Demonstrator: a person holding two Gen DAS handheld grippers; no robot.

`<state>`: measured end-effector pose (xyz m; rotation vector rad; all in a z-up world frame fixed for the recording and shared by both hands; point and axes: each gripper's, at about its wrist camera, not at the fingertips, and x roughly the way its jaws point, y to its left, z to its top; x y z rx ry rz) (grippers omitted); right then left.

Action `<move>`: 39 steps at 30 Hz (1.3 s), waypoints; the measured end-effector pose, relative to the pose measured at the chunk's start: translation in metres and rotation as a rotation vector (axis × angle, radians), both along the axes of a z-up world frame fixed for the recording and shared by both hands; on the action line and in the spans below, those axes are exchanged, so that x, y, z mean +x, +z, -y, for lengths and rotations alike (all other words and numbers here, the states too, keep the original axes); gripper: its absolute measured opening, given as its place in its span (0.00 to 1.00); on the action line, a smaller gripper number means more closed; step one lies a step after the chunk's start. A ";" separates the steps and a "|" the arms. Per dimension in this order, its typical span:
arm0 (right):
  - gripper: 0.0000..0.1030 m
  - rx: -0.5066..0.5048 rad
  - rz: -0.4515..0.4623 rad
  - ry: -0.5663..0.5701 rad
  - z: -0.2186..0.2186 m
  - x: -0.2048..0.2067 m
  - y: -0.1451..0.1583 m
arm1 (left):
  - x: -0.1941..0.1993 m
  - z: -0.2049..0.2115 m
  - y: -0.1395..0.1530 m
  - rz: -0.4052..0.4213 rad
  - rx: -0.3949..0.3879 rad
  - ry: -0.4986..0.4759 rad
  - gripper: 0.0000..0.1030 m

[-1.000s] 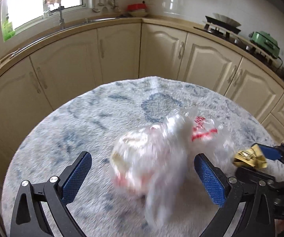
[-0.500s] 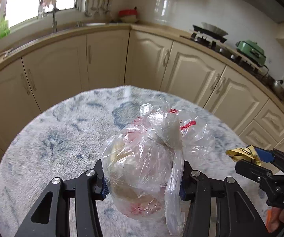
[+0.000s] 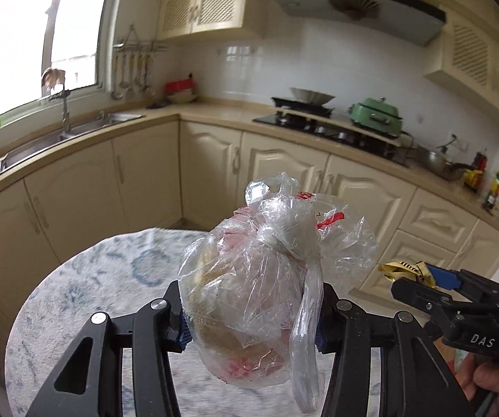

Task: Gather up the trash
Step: 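Carry the plastic bag and yellow packet over the light-blue bin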

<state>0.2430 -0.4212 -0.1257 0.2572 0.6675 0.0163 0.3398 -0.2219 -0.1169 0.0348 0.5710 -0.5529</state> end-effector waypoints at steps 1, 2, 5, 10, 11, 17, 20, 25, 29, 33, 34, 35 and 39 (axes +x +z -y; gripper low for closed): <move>0.66 -0.001 0.011 -0.022 0.009 -0.010 0.005 | -0.006 0.006 0.002 0.007 -0.003 -0.014 0.45; 0.66 0.001 0.022 -0.042 0.018 -0.018 0.009 | -0.013 0.013 0.004 0.015 -0.005 -0.029 0.45; 0.66 -0.003 0.044 -0.101 0.042 -0.041 0.020 | -0.034 0.027 0.010 0.036 -0.013 -0.072 0.45; 0.66 0.002 0.070 -0.201 0.085 -0.082 0.030 | -0.049 0.065 0.014 0.047 -0.022 -0.150 0.45; 0.66 0.005 0.074 -0.223 0.094 -0.091 0.031 | -0.054 0.073 0.013 0.049 -0.021 -0.168 0.45; 0.66 0.008 0.072 -0.337 0.143 -0.139 0.029 | -0.073 0.129 0.004 0.025 -0.008 -0.291 0.45; 0.66 0.014 0.063 -0.389 0.167 -0.158 0.023 | -0.081 0.157 -0.001 0.010 -0.002 -0.347 0.45; 0.66 0.034 0.043 -0.464 0.203 -0.185 0.010 | -0.087 0.204 -0.012 -0.037 0.014 -0.423 0.45; 0.66 0.071 0.009 -0.509 0.230 -0.189 -0.011 | -0.079 0.247 -0.023 -0.093 0.040 -0.468 0.45; 0.66 0.127 -0.049 -0.538 0.254 -0.183 -0.046 | -0.066 0.293 -0.054 -0.189 0.105 -0.493 0.46; 0.66 0.144 -0.063 -0.545 0.259 -0.183 -0.056 | -0.059 0.305 -0.061 -0.218 0.121 -0.497 0.46; 0.66 0.169 -0.087 -0.557 0.267 -0.180 -0.070 | -0.055 0.317 -0.068 -0.243 0.138 -0.502 0.46; 0.67 0.257 -0.154 -0.592 0.288 -0.174 -0.117 | -0.043 0.357 -0.107 -0.338 0.218 -0.519 0.48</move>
